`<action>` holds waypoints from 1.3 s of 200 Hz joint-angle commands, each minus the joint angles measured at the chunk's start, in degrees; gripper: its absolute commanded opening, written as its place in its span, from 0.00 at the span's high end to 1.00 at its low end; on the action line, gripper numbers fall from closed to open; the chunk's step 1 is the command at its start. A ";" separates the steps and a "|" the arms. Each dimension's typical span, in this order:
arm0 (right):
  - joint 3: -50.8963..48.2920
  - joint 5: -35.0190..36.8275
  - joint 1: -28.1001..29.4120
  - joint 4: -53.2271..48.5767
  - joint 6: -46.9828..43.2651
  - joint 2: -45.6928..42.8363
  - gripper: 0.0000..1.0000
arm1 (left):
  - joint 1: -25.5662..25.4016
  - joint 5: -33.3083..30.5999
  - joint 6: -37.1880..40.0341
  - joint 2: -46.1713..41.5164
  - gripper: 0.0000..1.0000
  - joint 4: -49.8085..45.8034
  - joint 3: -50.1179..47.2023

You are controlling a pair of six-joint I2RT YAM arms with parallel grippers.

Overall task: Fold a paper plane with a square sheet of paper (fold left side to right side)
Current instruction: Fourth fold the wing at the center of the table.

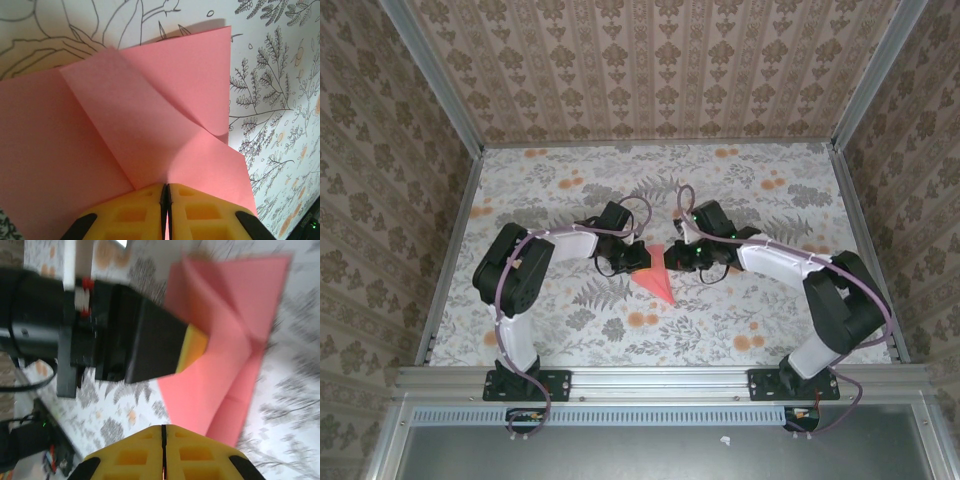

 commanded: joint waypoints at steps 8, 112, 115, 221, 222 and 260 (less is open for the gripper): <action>-1.08 -5.39 2.46 2.16 3.30 4.12 0.92 | 0.51 -3.45 1.58 1.82 0.88 -2.93 -1.94; 0.94 -0.03 3.58 -8.13 -3.22 9.83 0.91 | 0.46 -3.97 2.00 1.73 0.89 -3.69 -1.54; 0.97 0.20 3.62 -8.44 -3.33 9.84 0.91 | 0.43 -3.98 2.05 1.73 0.89 -3.71 -1.56; 1.87 3.65 4.98 -13.86 -5.19 10.92 0.91 | 0.64 -4.24 2.32 1.77 0.90 -4.02 -1.36; 1.86 3.65 5.01 -13.88 -5.17 10.90 0.91 | 0.66 -4.24 2.34 1.71 0.90 -4.00 -1.39; 1.52 4.82 5.37 -16.08 -5.90 10.71 0.91 | 0.75 -4.33 2.44 1.73 0.90 -4.23 -1.30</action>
